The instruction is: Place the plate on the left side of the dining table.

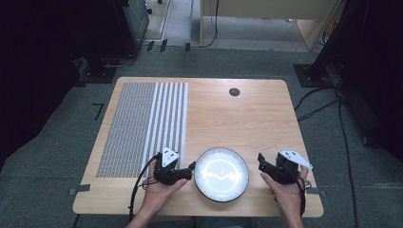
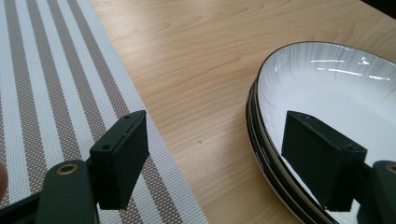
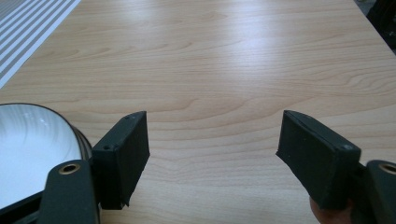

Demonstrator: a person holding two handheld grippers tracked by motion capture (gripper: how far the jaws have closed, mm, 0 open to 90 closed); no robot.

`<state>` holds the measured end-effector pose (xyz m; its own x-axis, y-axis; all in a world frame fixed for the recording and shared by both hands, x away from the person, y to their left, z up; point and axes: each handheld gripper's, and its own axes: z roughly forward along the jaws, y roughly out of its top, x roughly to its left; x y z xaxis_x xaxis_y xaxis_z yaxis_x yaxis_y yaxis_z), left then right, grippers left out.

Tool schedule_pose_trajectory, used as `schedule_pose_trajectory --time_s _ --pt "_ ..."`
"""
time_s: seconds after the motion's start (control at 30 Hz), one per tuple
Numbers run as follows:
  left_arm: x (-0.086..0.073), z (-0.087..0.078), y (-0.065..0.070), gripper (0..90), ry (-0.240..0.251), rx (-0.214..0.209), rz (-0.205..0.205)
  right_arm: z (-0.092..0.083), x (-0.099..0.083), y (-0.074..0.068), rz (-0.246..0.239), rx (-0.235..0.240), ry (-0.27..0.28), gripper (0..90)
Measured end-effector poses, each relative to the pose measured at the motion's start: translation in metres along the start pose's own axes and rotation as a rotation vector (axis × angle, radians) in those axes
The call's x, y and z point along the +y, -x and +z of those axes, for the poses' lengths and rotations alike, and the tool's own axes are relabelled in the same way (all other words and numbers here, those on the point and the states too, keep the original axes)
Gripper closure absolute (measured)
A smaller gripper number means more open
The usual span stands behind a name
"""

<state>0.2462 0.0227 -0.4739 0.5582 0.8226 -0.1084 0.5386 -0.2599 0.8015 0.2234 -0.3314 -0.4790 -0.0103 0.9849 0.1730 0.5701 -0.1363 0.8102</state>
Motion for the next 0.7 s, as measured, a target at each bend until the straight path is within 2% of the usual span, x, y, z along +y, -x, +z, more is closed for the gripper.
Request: schedule_pose_trajectory --time_s 0.27,0.33,0.5,0.7 --pt "-0.002 0.003 0.010 24.9 -0.005 -0.026 0.019 -0.002 -0.002 -0.014 -0.029 0.037 -0.004 28.4" --pt "-0.004 0.003 0.014 30.5 -0.006 -0.034 0.045 -0.004 -0.002 -0.018 -0.021 0.036 0.001 28.4" --pt "-0.006 0.006 0.019 41.1 -0.023 -0.069 0.061 -0.010 -0.002 -0.024 -0.014 0.071 0.022 29.5" --pt "-0.009 0.007 0.025 53.8 -0.030 -0.090 0.090 -0.010 -0.007 -0.032 -0.051 0.085 -0.003 40.6"
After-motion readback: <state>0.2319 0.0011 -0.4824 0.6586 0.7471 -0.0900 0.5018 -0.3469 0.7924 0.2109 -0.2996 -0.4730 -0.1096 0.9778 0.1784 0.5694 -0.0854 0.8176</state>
